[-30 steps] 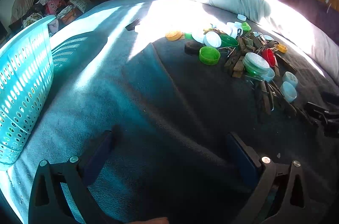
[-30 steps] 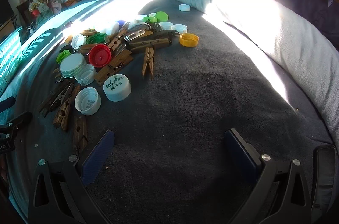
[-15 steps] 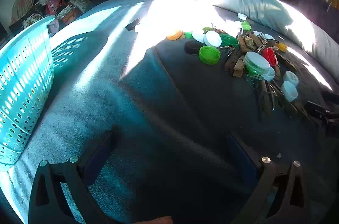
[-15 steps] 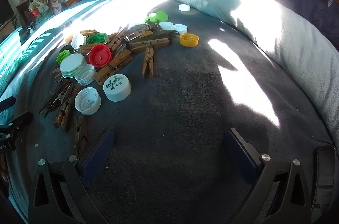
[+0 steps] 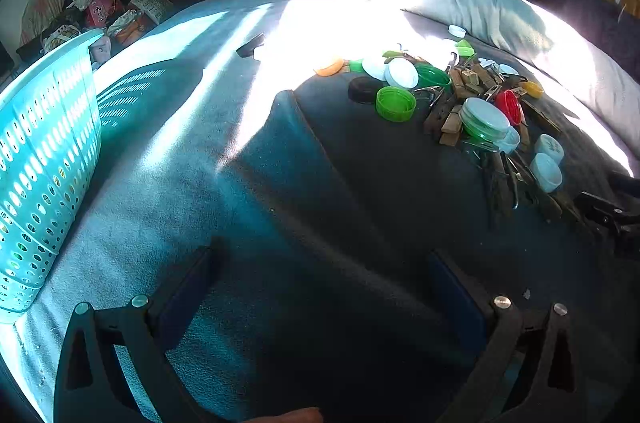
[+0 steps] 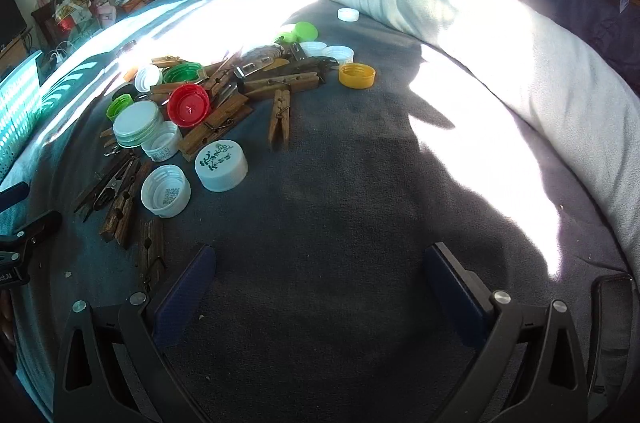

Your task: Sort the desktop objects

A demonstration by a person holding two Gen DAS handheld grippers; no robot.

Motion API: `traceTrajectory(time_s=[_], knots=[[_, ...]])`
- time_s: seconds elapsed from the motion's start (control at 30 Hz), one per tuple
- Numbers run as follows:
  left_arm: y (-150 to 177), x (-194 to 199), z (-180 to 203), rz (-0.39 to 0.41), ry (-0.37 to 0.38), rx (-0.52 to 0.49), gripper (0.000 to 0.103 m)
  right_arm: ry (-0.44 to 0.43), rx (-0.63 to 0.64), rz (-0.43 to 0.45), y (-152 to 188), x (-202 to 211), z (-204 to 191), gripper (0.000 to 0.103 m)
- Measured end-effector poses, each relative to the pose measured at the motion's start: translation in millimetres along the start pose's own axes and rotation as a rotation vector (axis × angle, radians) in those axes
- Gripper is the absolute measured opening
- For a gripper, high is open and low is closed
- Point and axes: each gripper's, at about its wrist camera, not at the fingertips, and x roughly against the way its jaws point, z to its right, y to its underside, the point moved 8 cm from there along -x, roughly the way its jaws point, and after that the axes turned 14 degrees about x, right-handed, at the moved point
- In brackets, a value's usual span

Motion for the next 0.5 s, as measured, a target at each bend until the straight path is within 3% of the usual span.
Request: traceTrajectory(time_s=[0.5], knots=[[0.1, 0.1, 0.4, 0.001, 0.005, 0.002, 0.103, 0.000, 0.000, 0.000, 0.2, 0.8, 0.1, 0.103]])
